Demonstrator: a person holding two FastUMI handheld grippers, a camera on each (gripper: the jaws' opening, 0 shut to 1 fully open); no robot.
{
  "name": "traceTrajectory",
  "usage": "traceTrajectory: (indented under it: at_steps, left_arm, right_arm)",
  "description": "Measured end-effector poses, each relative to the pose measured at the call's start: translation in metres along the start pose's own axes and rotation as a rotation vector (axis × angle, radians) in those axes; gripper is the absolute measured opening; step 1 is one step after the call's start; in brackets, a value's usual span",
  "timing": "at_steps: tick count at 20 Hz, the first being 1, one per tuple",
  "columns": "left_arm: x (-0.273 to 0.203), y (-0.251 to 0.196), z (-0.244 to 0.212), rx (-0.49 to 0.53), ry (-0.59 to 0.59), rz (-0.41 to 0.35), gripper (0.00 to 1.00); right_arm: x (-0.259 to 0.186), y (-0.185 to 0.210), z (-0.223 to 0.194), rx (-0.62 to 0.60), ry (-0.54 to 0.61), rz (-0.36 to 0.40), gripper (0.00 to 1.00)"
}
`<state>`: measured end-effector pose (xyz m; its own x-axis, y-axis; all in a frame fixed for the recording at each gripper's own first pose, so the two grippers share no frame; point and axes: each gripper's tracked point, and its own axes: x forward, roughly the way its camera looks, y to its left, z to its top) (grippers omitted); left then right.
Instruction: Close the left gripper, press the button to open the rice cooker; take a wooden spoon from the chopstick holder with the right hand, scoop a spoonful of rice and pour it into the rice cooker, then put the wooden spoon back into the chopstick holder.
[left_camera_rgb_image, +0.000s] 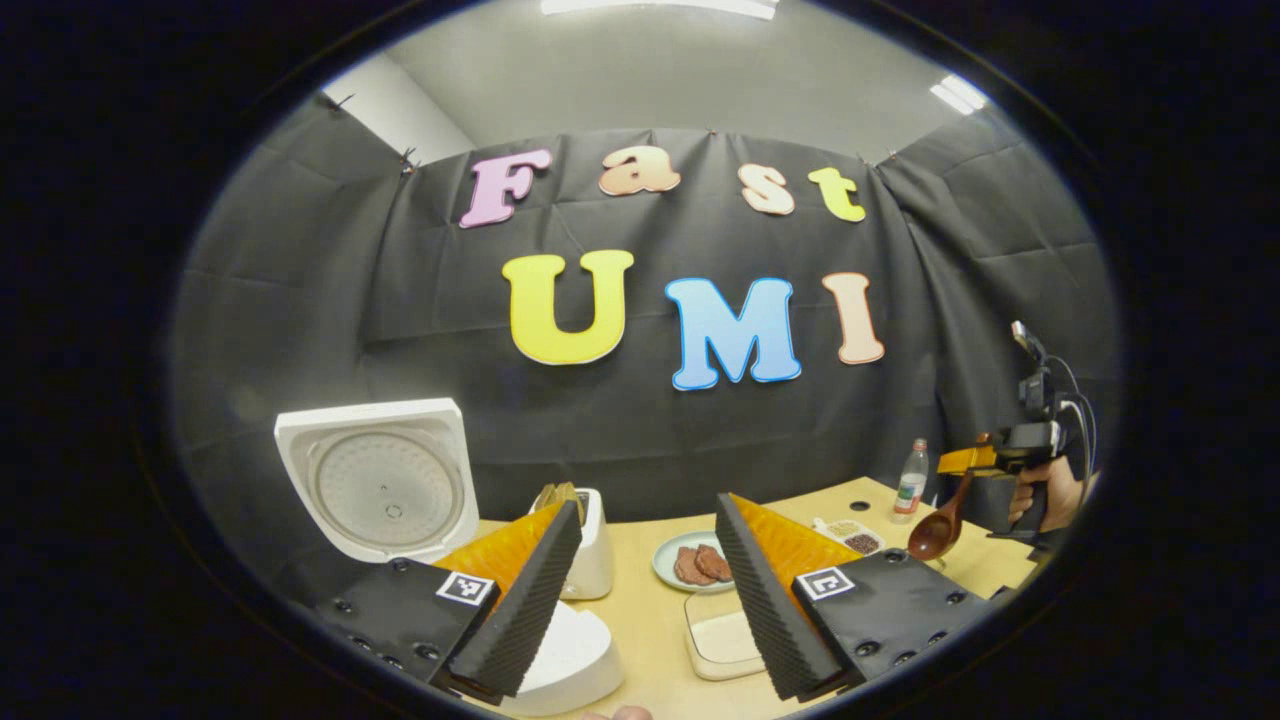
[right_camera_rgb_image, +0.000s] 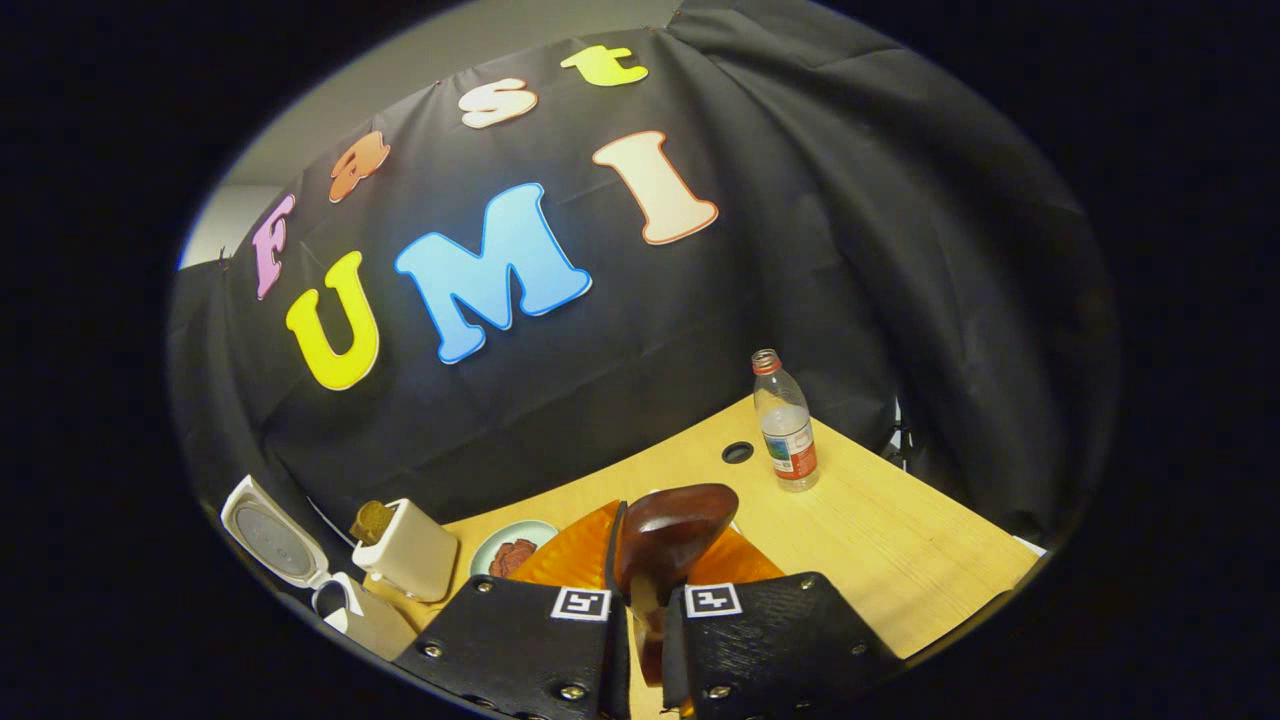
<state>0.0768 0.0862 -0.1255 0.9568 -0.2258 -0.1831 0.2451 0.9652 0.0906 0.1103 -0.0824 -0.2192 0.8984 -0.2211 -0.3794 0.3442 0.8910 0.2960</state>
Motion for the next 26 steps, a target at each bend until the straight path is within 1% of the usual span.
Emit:
traceTrajectory:
  at_steps: [2, 4, 6, 8, 10, 11, 12, 13, 14, 15, 16, 18, 19, 22, 24, 25, 26]
  left_arm:
    - [-0.001, 0.006, 0.001, -0.008, 0.007, 0.019, 0.94]
    - [-0.004, 0.009, 0.004, 0.001, 0.011, 0.036, 0.93]
    - [-0.005, 0.011, 0.006, 0.018, 0.012, 0.036, 0.92]
    - [-0.007, 0.014, 0.01, 0.03, 0.014, 0.037, 0.92]
    - [-0.008, 0.018, 0.011, 0.014, 0.017, 0.033, 0.91]
    - [-0.007, 0.019, 0.013, -0.005, 0.017, 0.026, 0.91]
    - [-0.005, 0.021, 0.013, -0.028, 0.019, 0.024, 1.0]
    - [-0.003, 0.025, 0.011, -0.052, 0.024, 0.028, 1.0]
    - [-0.001, 0.029, 0.011, -0.072, 0.025, 0.036, 0.92]
    - [0.001, 0.035, 0.013, -0.083, 0.021, 0.05, 0.92]
    - [0.004, 0.041, 0.017, -0.081, 0.012, 0.063, 0.93]
    - [0.007, 0.056, 0.023, -0.056, -0.005, 0.099, 0.96]
    - [0.009, 0.061, 0.028, -0.05, -0.013, 0.108, 0.93]
    - [0.019, 0.084, 0.045, -0.053, -0.036, 0.132, 0.92]
    - [0.026, 0.106, 0.056, -0.053, -0.05, 0.163, 0.93]
    - [0.03, 0.118, 0.062, -0.055, -0.052, 0.178, 0.96]
    - [0.035, 0.127, 0.065, -0.06, -0.049, 0.186, 0.96]
  right_arm:
    - [0.008, -0.008, -0.016, -0.022, 0.02, -0.025, 0.13]
    - [0.018, -0.009, -0.032, -0.037, 0.043, -0.033, 0.13]
    - [0.031, -0.015, -0.053, -0.079, 0.062, -0.044, 0.13]
    - [0.04, -0.014, -0.066, -0.112, 0.064, -0.037, 0.13]
    - [0.04, -0.008, -0.071, -0.133, 0.067, -0.009, 0.15]
    - [0.038, -0.012, -0.076, -0.176, 0.078, -0.027, 0.17]
    - [0.037, -0.019, -0.072, -0.231, 0.078, -0.052, 0.24]
    - [0.032, -0.018, -0.064, -0.264, 0.051, -0.05, 0.29]
    - [0.027, -0.015, -0.052, -0.296, 0.019, -0.063, 0.51]
    - [0.026, -0.013, -0.04, -0.321, -0.011, -0.059, 0.74]
    - [0.013, -0.007, -0.024, -0.339, -0.04, -0.046, 0.96]
    - [-0.005, 0.005, 0.002, -0.381, -0.098, -0.026, 0.97]
    - [-0.014, 0.013, 0.014, -0.394, -0.124, -0.007, 0.97]
    - [-0.037, 0.041, 0.05, -0.41, -0.202, 0.039, 0.97]
    - [-0.051, 0.057, 0.061, -0.403, -0.223, 0.076, 0.97]
    - [-0.054, 0.063, 0.062, -0.393, -0.217, 0.089, 0.97]
    - [-0.055, 0.069, 0.058, -0.385, -0.194, 0.116, 0.97]
